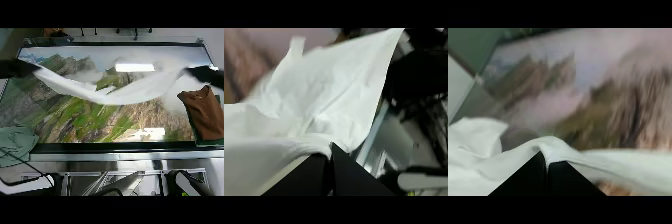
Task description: Fold the shirts.
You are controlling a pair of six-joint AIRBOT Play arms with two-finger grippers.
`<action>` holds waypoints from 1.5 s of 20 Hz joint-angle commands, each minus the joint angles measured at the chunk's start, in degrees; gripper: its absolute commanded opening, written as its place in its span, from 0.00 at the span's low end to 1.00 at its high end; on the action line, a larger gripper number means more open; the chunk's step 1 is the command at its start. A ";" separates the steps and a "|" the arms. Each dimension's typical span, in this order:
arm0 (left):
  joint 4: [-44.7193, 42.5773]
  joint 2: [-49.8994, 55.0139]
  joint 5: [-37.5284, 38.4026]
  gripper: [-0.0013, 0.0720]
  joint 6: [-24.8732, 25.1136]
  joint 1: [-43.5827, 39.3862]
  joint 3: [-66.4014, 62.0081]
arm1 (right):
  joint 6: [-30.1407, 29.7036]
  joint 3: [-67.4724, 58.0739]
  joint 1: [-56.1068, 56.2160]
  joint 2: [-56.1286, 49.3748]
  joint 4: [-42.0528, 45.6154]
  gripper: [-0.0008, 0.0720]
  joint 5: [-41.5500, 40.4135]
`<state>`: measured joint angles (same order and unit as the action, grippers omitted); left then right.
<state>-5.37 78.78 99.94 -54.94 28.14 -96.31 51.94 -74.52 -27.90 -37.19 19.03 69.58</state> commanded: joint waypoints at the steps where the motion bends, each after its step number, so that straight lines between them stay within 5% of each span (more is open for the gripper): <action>1: 20.72 -17.14 -6.45 0.04 -0.22 14.49 1.95 | -0.02 -16.46 -7.93 4.28 -6.86 0.04 -2.36; 6: 18.21 -27.19 -10.12 0.04 -2.75 31.26 -6.82 | 5.31 -31.78 -9.38 2.75 -2.05 0.04 -6.12; 8: 6.88 -26.12 -10.16 0.04 -5.64 29.51 -9.25 | 6.38 -30.42 -9.40 0.92 -0.85 0.04 -2.67; 14: -28.22 -17.33 -19.32 0.04 -6.69 -1.84 1.16 | 1.09 -11.39 -5.20 -8.33 -3.10 0.04 1.81; 18: -48.61 -2.86 -32.50 0.04 -7.13 -19.39 6.78 | -1.57 2.25 3.26 -20.35 6.38 0.04 -6.19; 21: -50.42 12.55 -36.20 0.04 -8.39 -21.90 0.83 | -4.07 2.49 6.38 -34.51 4.74 0.04 -12.37; 25: -50.53 32.61 -30.12 0.04 -13.03 -21.77 -18.73 | -5.05 -7.43 8.13 -51.45 -0.96 0.04 -12.59; 30: -50.10 34.97 -37.64 0.04 -14.60 -20.50 -22.40 | -1.57 -22.08 8.04 -59.36 -1.14 0.04 -12.57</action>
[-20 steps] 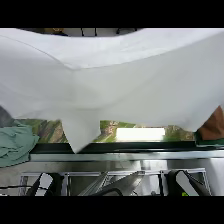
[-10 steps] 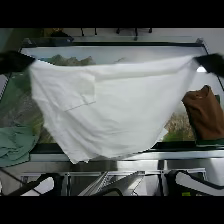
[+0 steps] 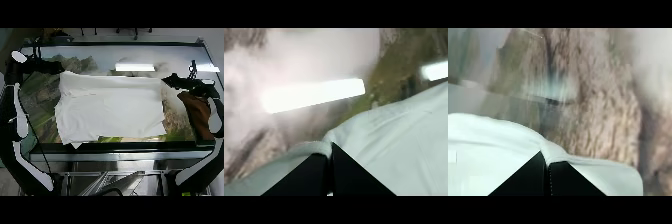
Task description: Fold the shirts.
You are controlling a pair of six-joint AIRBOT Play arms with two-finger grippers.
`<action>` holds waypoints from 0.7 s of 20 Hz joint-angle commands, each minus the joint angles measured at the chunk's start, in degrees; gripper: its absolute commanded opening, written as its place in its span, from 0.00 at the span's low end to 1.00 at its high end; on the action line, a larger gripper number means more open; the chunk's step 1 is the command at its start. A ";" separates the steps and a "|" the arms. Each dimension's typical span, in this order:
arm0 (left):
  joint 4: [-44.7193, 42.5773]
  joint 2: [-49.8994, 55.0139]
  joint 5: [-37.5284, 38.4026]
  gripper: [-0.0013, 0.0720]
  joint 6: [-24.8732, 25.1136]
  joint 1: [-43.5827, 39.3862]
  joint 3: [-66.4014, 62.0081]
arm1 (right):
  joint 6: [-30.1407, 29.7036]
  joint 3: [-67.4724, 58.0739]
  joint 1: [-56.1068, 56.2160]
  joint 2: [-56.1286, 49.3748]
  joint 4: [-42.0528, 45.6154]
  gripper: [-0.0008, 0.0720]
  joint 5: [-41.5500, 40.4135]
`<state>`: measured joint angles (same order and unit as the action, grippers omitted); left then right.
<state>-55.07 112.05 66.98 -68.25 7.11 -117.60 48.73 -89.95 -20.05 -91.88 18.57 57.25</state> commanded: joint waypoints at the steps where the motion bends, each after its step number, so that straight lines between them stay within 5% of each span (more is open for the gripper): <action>1: -0.55 0.26 -5.51 0.04 -1.18 0.90 1.09 | 1.64 -7.50 0.15 -4.61 -0.42 0.04 0.07; 6: -1.31 -3.17 1.25 0.04 -2.45 1.86 5.70 | 3.63 -7.85 0.26 -4.52 8.33 0.04 5.40; 14: -16.24 -3.23 10.58 0.04 -14.80 -0.46 14.40 | 7.10 -7.48 0.26 -4.50 21.53 0.04 12.02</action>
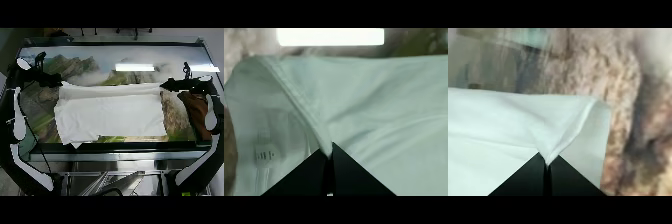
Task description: Fold the shirts.
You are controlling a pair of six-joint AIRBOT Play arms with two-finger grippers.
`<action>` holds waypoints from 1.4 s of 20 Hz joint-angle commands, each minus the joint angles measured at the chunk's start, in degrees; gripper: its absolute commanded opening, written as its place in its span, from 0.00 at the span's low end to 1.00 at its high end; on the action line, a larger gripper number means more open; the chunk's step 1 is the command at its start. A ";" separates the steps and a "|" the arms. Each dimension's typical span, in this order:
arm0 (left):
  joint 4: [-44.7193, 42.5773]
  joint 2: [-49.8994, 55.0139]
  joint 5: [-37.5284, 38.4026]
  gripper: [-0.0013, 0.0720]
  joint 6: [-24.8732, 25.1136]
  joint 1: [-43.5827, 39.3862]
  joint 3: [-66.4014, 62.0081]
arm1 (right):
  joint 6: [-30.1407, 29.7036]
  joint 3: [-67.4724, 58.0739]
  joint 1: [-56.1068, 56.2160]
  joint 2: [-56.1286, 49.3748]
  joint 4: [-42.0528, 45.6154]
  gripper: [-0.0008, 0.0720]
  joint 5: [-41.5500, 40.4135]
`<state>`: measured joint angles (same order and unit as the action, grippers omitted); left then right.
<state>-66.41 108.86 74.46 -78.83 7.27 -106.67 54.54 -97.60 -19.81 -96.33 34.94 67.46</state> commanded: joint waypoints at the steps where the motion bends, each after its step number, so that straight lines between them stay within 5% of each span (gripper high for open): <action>1: -5.49 -0.04 3.13 0.04 -5.25 -0.61 5.35 | 1.44 0.44 0.04 -0.07 5.92 0.04 1.77; 8: -5.51 -0.04 -2.05 0.05 -5.68 -1.03 12.09 | 1.18 1.03 1.29 -0.11 7.72 0.04 1.38; 9: -5.18 -0.04 -1.68 0.13 -5.70 -1.03 11.47 | 1.22 0.98 1.33 0.04 7.28 0.11 1.55; 10: -4.24 -0.04 -0.61 0.60 -5.75 -1.03 10.34 | 1.25 0.90 1.33 0.68 6.25 0.42 1.88; 11: -2.67 -0.04 1.20 0.92 -6.88 -0.94 8.39 | 1.68 0.87 1.27 1.81 5.95 0.55 2.21; 17: -1.46 -5.99 14.60 0.93 -8.20 1.09 4.94 | 6.43 2.49 -3.34 14.27 11.04 0.50 13.16; 22: -1.51 -25.99 12.96 0.93 -6.21 4.68 35.08 | 6.78 23.34 -11.69 27.82 12.04 0.50 16.26; 28: -1.22 -48.68 -1.25 0.93 -3.85 11.72 72.50 | 7.26 51.34 -20.44 41.11 12.41 0.51 3.67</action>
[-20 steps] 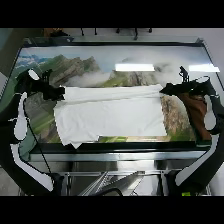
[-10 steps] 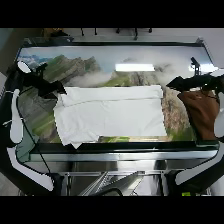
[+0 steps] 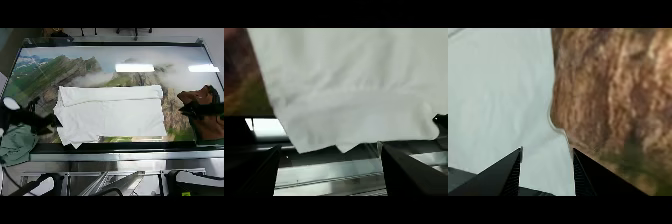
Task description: Fold the shirts.
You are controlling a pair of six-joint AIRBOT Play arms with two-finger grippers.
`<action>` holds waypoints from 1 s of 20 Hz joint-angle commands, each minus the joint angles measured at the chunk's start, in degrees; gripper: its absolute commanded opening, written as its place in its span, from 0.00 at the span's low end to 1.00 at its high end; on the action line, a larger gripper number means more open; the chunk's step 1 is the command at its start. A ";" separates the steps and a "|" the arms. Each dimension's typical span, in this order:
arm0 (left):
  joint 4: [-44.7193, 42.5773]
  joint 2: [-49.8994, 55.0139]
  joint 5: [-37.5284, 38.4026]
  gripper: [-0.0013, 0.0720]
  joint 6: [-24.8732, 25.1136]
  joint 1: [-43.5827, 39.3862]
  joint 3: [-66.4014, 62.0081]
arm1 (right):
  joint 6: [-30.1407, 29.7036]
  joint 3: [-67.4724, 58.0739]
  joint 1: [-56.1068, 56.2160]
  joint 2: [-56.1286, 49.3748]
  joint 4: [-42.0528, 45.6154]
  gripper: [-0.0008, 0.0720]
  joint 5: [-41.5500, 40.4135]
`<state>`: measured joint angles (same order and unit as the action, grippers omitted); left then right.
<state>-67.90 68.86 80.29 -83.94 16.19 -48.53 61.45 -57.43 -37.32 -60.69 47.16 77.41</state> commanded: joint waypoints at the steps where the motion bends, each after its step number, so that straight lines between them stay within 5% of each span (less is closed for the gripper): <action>1: 0.76 -10.43 -9.64 0.93 1.90 3.48 17.70 | 0.31 13.27 -2.82 6.01 -0.04 0.51 -7.13; 7: 16.39 -8.85 -24.06 0.93 11.13 -0.07 24.20 | 0.31 15.76 -2.82 5.53 -0.55 0.51 -7.06; 12: 24.37 -1.22 -23.69 0.91 17.35 -1.53 23.41 | 0.09 15.91 -2.82 5.53 -0.61 0.56 -6.73; 13: 24.37 -0.46 -22.53 0.72 17.64 -0.90 22.80 | 0.07 16.28 -2.82 5.53 -0.61 0.68 -6.29; 15: 24.41 0.22 -19.23 0.18 19.08 1.16 21.11 | -0.13 17.92 -2.43 5.53 -0.50 0.69 -5.81; 16: 24.39 0.13 -17.79 0.04 19.65 2.16 20.11 | -0.13 18.88 -1.77 5.44 -0.39 0.69 -5.88; 20: 24.39 -2.56 -15.74 0.04 19.58 5.35 18.40 | -1.25 21.77 4.15 2.56 -0.26 0.69 -8.66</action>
<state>-44.27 67.57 62.22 -65.25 19.51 -29.04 60.84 -37.36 -36.53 -56.42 46.72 70.35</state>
